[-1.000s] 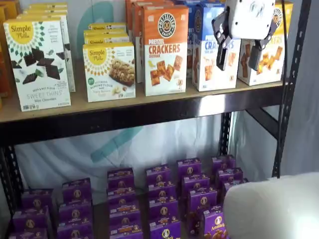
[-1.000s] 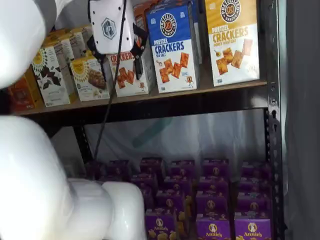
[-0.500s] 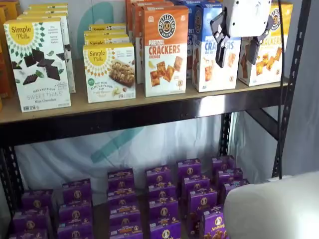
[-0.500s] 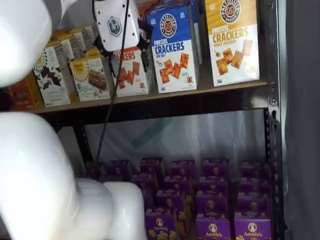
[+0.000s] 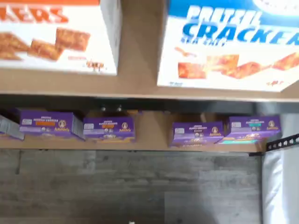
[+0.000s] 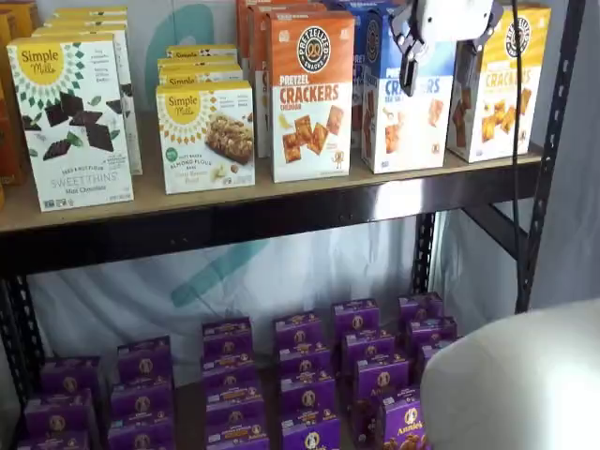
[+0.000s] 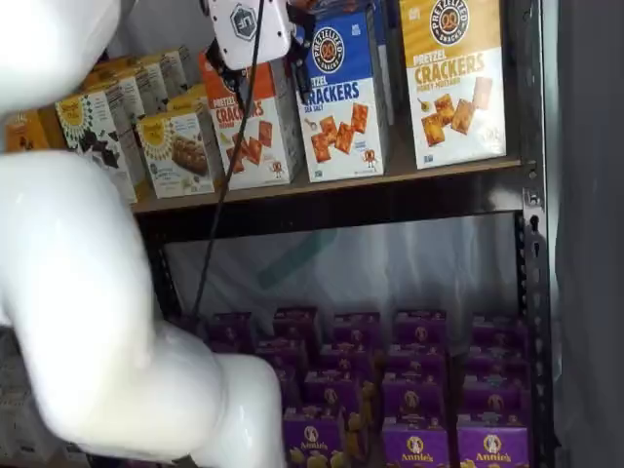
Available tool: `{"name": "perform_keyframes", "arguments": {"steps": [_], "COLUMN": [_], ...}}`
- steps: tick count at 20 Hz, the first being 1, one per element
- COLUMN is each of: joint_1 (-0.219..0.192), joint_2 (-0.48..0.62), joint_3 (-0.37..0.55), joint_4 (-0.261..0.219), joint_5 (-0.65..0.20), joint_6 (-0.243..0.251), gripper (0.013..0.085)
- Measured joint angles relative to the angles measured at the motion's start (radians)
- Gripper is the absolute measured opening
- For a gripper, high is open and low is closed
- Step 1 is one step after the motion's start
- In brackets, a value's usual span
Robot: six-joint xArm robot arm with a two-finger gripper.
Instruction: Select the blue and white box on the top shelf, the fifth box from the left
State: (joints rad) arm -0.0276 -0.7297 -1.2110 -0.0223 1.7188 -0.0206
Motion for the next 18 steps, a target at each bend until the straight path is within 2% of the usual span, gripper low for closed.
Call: {"name": "perform_keyframes", "arguments": {"steps": [9,18], "joint_1": [-0.066,-0.094], "joint_2": [0.164,0.215], "joint_3": [-0.152,-0.209], "joint_4": [0.031,0.031], "joint_5": [0.003,-0.013], "joint_6": [-0.061,-0.087], "gripper": [0.0850,0.0850]}}
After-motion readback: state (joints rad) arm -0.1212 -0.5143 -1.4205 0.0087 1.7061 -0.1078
